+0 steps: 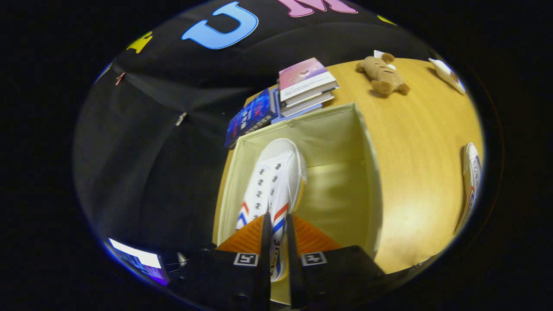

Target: Open the storage box then place both shoes into the box .Put the left shoe in first, then the right shoe, with the right side of both shoes facing outward in a uniform manner.

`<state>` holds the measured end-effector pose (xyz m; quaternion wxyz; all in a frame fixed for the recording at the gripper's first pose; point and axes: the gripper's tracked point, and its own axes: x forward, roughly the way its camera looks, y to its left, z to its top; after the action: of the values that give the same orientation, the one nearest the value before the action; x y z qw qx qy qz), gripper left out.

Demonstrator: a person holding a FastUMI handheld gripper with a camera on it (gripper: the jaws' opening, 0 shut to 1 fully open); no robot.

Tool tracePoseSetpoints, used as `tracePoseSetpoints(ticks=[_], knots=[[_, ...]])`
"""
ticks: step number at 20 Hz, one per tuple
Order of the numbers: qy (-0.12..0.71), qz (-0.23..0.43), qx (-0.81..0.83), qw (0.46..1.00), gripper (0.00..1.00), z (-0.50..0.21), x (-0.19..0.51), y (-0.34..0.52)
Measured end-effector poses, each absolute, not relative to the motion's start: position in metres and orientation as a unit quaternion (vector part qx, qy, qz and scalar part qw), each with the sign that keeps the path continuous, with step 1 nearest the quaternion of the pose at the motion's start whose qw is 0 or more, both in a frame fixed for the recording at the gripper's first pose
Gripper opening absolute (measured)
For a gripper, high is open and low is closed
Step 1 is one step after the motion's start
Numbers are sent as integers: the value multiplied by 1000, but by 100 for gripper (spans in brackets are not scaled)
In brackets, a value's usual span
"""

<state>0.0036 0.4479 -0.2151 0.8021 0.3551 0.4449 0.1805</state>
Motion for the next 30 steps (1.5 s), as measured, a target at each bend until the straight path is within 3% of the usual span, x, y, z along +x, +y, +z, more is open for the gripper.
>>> tracePoseSetpoints(ticks=[3, 4, 12, 14, 17, 24, 28, 30], knots=[[440, 201, 346, 804, 72, -210, 5, 447], [436, 207, 336, 809, 83, -208, 4, 445], [340, 224, 254, 877, 84, -159, -3, 368], [312, 204, 217, 902, 90, -154, -4, 327], [299, 144, 154, 931, 90, -164, -13, 250], [382, 23, 45, 923, 90, -249, -81, 86], [441, -8, 17, 897, 90, -305, -110, 41], [456, -7, 0, 890, 85, -327, -115, 33]])
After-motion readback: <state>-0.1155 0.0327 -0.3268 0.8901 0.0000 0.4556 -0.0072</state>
